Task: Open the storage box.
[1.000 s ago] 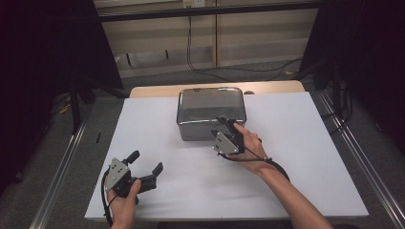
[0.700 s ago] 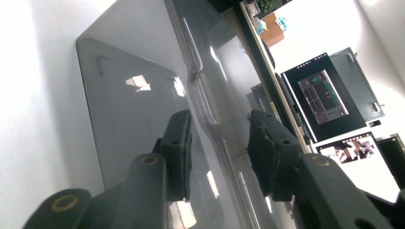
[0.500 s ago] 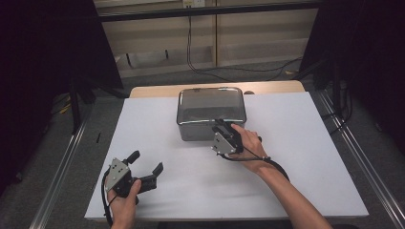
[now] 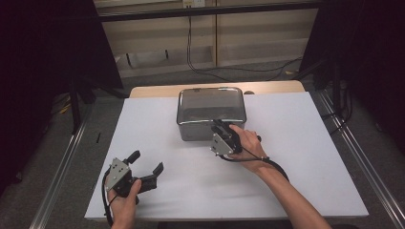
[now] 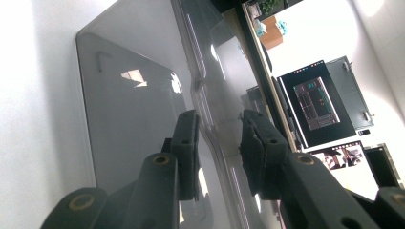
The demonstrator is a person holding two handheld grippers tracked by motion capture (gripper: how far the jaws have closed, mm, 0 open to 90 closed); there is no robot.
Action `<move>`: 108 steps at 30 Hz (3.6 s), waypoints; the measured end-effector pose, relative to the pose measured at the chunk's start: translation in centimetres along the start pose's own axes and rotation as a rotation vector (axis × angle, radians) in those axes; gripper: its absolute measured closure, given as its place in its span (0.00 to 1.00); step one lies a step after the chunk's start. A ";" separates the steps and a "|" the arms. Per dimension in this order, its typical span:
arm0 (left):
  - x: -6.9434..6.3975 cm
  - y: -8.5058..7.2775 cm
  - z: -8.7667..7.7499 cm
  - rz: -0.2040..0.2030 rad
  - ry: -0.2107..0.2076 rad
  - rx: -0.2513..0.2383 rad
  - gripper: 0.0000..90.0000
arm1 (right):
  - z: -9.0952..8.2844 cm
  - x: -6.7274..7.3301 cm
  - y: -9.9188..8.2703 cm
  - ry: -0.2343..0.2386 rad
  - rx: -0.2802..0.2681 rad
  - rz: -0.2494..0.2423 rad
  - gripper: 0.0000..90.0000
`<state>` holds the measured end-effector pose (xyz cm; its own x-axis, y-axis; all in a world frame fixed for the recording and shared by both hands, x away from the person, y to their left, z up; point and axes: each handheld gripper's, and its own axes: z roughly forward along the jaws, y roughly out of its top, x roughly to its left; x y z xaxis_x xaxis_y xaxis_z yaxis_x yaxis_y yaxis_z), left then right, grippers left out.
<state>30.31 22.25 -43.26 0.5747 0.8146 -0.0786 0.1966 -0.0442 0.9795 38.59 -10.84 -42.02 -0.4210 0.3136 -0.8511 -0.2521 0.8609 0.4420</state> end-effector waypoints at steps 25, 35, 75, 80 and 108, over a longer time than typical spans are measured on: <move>0.0 0.6 0.6 -0.021 -0.038 0.004 0.04 | -0.1 -0.4 0.0 -0.002 -0.018 0.022 0.76; 0.5 1.0 1.1 -0.029 -0.089 0.041 0.06 | -0.1 -0.5 0.0 -0.007 -0.023 0.022 0.77; 2.0 3.4 7.7 0.054 -0.079 0.024 0.02 | -0.3 -1.4 0.5 -0.038 -0.042 -0.010 0.81; 2.3 3.7 9.0 0.066 -0.097 0.026 0.02 | -0.3 -1.5 0.5 -0.038 -0.044 -0.005 0.81; 3.1 5.0 15.2 0.139 -0.094 0.052 0.06 | -0.3 -2.3 0.8 -0.052 -0.054 0.013 0.81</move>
<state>45.10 15.75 -41.42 0.6708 0.7407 0.0372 0.1498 -0.1844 0.9714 39.11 -10.94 -39.62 -0.3794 0.3460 -0.8581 -0.2945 0.8340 0.4665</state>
